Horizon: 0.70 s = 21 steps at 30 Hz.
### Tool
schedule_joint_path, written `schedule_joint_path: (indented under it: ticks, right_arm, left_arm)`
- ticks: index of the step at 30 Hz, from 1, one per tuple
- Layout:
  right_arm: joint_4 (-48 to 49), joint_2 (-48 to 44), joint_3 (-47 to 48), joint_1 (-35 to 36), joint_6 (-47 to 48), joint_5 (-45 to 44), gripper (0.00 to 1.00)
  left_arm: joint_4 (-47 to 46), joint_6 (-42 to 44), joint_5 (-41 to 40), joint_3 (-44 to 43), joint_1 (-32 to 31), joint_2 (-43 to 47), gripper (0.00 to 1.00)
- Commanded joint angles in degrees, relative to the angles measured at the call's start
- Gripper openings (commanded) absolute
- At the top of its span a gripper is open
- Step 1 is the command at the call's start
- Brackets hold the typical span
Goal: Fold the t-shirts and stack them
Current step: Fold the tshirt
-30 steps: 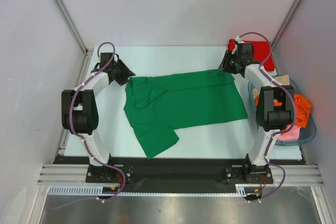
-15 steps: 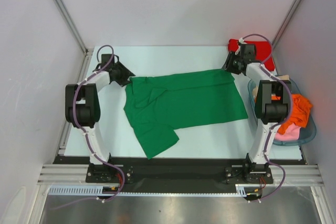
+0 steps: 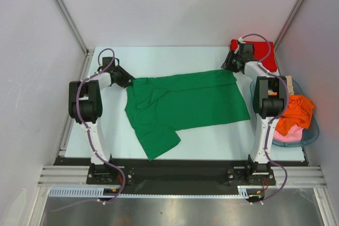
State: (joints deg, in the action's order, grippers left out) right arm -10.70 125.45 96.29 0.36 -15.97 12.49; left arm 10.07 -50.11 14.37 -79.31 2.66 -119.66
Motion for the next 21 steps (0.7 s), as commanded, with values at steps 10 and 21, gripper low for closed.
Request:
schedule_joint_path:
  ticks: [10,21]
  right_arm:
    - [3.05,3.66,3.38,-1.94,-5.13,-3.61,0.2]
    - [-3.7,10.95,11.54,-3.09,-7.67,-5.11,0.13]
  left_arm:
    - [-3.82,3.25,-1.97,-1.03,1.12,0.65,0.26]
    - [-16.83,5.37,-3.82,6.97,1.56,2.76,0.02]
